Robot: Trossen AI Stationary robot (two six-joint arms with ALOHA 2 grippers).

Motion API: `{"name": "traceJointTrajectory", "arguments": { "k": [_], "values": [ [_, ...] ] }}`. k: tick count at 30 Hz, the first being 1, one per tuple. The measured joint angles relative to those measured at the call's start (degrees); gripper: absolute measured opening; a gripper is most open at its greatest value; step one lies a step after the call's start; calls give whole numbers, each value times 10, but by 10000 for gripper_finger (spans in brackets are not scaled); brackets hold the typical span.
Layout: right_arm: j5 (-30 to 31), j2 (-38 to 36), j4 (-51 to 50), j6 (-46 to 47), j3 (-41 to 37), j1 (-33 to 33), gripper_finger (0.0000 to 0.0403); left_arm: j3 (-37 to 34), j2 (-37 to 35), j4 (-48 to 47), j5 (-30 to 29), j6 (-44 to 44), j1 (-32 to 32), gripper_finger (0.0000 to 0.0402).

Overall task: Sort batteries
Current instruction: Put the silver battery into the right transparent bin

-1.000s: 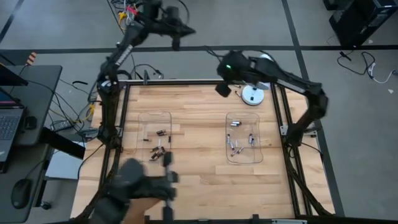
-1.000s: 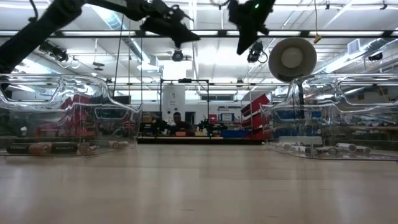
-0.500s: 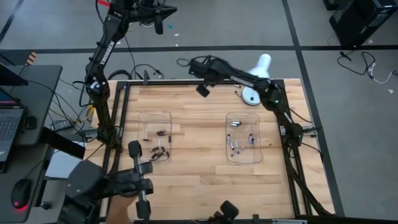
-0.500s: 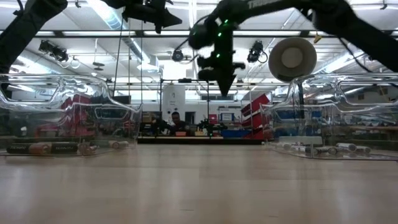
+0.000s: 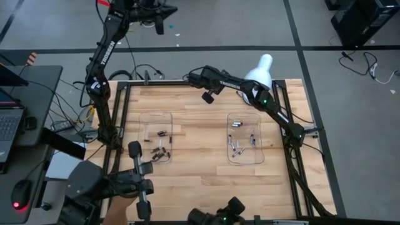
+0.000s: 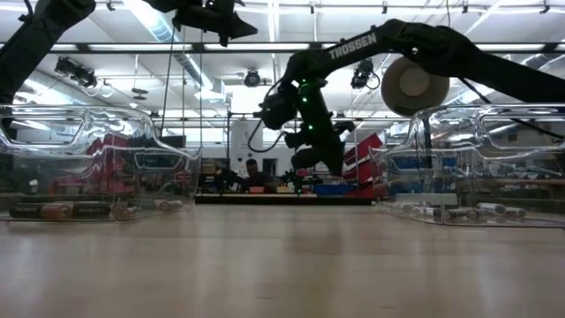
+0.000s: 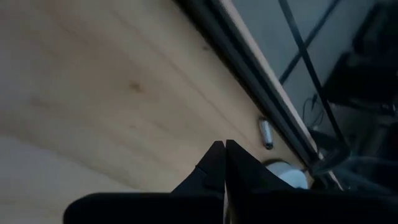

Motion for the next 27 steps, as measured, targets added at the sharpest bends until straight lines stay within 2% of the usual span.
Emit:
{"name": "traceJointTrajectory", "arguments": {
  "k": [8, 16, 27],
  "values": [
    [-2, 3, -4, 5, 0, -32, 0, 0, 0, -11, -4, 1, 0, 0],
    [-83, 5, -6, 24, -14, -85, 0, 0, 0, -13, -4, 1, 0, 0],
    [-96, 11, 10, -3, -21, -84, 0, -9, 1, -9, -5, 18, 0, 0]
  ]
}}
